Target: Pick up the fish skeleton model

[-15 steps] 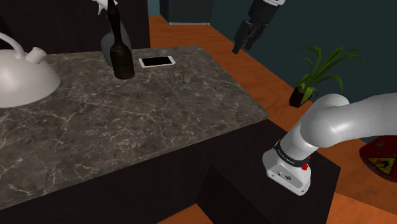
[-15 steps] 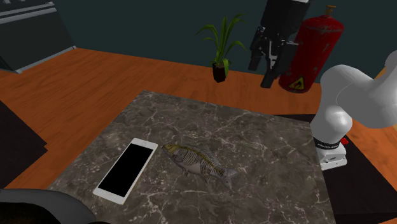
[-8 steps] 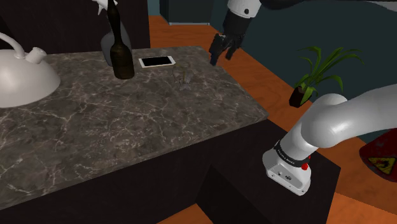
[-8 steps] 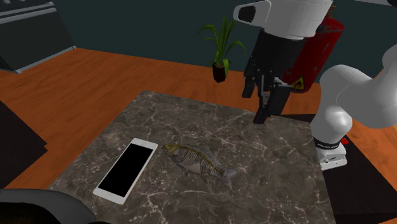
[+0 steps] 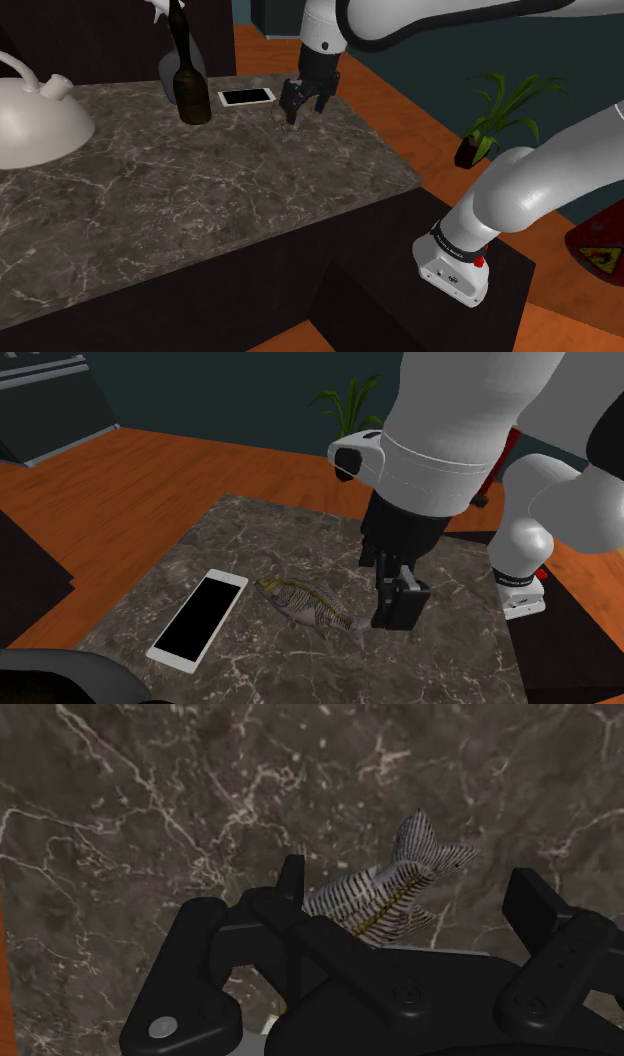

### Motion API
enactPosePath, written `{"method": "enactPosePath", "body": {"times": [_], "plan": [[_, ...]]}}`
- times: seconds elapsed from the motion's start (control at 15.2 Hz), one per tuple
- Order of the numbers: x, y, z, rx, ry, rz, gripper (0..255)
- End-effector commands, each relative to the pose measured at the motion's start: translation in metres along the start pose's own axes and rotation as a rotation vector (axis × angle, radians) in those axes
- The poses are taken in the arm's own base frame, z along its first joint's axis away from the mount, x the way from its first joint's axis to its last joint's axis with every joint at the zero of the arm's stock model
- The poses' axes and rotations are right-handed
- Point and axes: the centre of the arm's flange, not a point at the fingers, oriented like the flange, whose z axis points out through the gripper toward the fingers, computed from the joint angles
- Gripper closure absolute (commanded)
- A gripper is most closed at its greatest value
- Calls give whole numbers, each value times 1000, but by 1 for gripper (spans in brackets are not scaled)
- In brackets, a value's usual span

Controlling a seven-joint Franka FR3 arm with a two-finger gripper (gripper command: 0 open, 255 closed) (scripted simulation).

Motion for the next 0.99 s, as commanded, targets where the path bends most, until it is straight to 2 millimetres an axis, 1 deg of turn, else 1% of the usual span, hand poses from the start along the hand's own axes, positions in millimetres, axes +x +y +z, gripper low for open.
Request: {"method": "enactPosePath", "body": {"times": [0.0, 0.07, 0.53, 0.66, 0.73, 0.92], "plan": [[10, -24, 12, -7, -7, 5, 0], [12, -29, 15, -9, -9, 6, 0], [9, -29, 52, -9, -9, 6, 0], [8, -29, 55, -9, -9, 6, 0], [8, -29, 55, -9, -9, 6, 255], [8, -29, 55, -9, -9, 6, 255]]}}
